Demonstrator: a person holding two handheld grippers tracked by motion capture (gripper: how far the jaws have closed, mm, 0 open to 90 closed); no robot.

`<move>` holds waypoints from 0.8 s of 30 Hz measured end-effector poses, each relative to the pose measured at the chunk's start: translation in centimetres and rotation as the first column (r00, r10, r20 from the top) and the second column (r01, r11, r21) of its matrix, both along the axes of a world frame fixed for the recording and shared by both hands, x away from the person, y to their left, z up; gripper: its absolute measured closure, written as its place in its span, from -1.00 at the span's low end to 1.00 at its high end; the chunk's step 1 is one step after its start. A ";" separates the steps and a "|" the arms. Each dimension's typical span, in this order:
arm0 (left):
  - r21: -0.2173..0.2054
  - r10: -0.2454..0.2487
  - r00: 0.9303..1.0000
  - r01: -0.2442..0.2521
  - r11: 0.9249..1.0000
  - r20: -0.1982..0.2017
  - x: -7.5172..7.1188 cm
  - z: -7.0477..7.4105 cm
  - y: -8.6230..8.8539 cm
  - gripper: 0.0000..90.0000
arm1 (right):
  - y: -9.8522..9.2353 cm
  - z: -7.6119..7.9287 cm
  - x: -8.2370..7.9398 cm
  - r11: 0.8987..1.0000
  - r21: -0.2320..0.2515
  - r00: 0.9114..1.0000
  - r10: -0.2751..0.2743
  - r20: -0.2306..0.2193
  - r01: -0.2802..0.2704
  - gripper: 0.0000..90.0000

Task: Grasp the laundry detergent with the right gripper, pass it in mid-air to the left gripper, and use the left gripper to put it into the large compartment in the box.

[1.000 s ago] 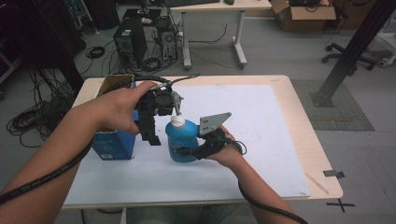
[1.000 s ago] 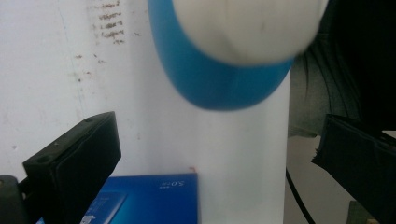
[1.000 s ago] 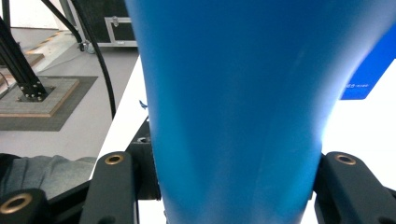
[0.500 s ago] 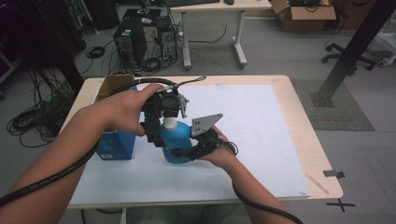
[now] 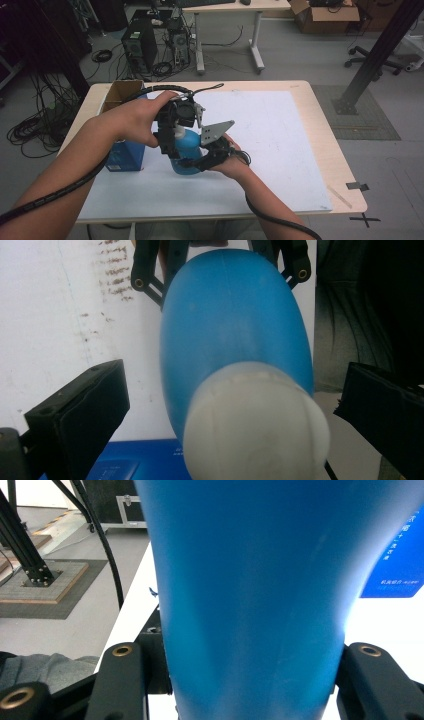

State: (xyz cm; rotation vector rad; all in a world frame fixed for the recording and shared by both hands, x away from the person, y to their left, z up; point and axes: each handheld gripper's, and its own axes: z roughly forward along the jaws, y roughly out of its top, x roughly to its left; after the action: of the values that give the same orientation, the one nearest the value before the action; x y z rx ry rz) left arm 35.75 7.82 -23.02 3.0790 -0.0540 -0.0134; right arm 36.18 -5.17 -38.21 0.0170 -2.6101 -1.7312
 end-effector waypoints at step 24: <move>0.033 0.004 1.000 -0.005 0.999 0.019 -0.2 -0.5 -0.6 -0.99 | 0.1 0.2 0.1 1.000 0.012 1.000 -0.003 -0.006 0.003 -0.01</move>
State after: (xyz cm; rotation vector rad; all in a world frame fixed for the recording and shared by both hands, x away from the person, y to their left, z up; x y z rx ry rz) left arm 35.53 7.23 -23.48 3.1122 -0.0485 0.0158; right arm 36.28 -5.08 -38.03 0.0080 -2.5978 -1.7448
